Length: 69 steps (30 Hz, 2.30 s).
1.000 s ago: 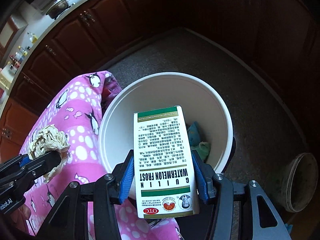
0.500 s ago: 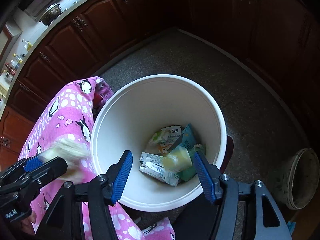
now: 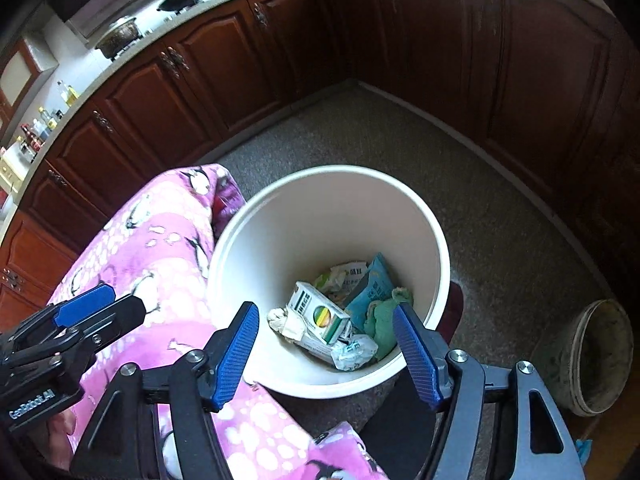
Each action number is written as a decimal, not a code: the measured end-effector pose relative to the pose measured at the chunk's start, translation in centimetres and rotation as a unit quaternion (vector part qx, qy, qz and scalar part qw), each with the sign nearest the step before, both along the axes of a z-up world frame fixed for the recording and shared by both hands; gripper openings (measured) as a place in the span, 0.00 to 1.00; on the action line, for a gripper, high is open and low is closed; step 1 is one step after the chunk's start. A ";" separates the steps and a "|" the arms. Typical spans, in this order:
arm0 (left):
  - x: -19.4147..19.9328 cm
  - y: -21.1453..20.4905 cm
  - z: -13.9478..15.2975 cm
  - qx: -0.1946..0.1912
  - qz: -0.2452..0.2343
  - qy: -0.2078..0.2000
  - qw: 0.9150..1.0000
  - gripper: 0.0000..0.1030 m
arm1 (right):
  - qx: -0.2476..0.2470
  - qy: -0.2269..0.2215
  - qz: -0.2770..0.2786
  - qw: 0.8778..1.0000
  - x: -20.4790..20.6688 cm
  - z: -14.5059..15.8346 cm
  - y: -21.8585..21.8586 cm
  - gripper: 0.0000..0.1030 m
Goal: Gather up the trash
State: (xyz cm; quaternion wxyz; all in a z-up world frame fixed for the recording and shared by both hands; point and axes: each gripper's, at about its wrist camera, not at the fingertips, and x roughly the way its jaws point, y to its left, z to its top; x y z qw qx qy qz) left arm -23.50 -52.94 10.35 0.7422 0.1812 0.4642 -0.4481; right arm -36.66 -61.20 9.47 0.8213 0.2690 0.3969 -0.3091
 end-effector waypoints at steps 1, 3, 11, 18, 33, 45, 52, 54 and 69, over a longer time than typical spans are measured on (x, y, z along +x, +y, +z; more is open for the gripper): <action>-0.2 0.4 0.6 -0.004 0.002 -0.012 1.000 0.60 | -0.006 -0.005 -0.001 1.000 -0.1 0.5 0.4 0.69; -0.7 1.3 1.7 -0.014 0.004 -0.032 0.999 0.60 | -0.027 -0.019 -0.004 0.999 -0.5 1.9 1.4 0.73; -1.1 5.7 6.1 -0.068 0.032 -0.083 0.994 0.60 | -0.106 -0.060 -0.017 0.992 -1.8 7.2 5.4 0.85; -1.2 10.6 9.5 -0.130 0.063 -0.115 0.983 0.79 | -0.137 -0.098 -0.017 0.986 -2.9 10.3 8.9 0.95; -2.7 16.0 12.3 -0.158 0.077 -0.171 0.970 0.80 | -0.185 -0.123 -0.030 0.975 -5.0 12.8 13.7 1.00; -3.6 17.1 12.7 -0.172 0.075 -0.170 0.967 0.80 | -0.212 -0.109 -0.031 0.971 -4.9 12.8 15.7 1.00; -3.5 17.3 12.8 -0.175 0.077 -0.170 0.967 0.80 | -0.217 -0.122 -0.033 0.968 -5.1 13.3 16.1 1.00; -3.5 17.4 12.8 -0.178 0.077 -0.165 0.967 0.80 | -0.212 -0.126 -0.034 0.969 -5.1 13.4 16.0 1.00; -3.8 17.5 13.0 -0.173 0.072 -0.175 0.966 0.80 | -0.242 -0.115 -0.027 0.963 -4.5 14.2 16.9 1.00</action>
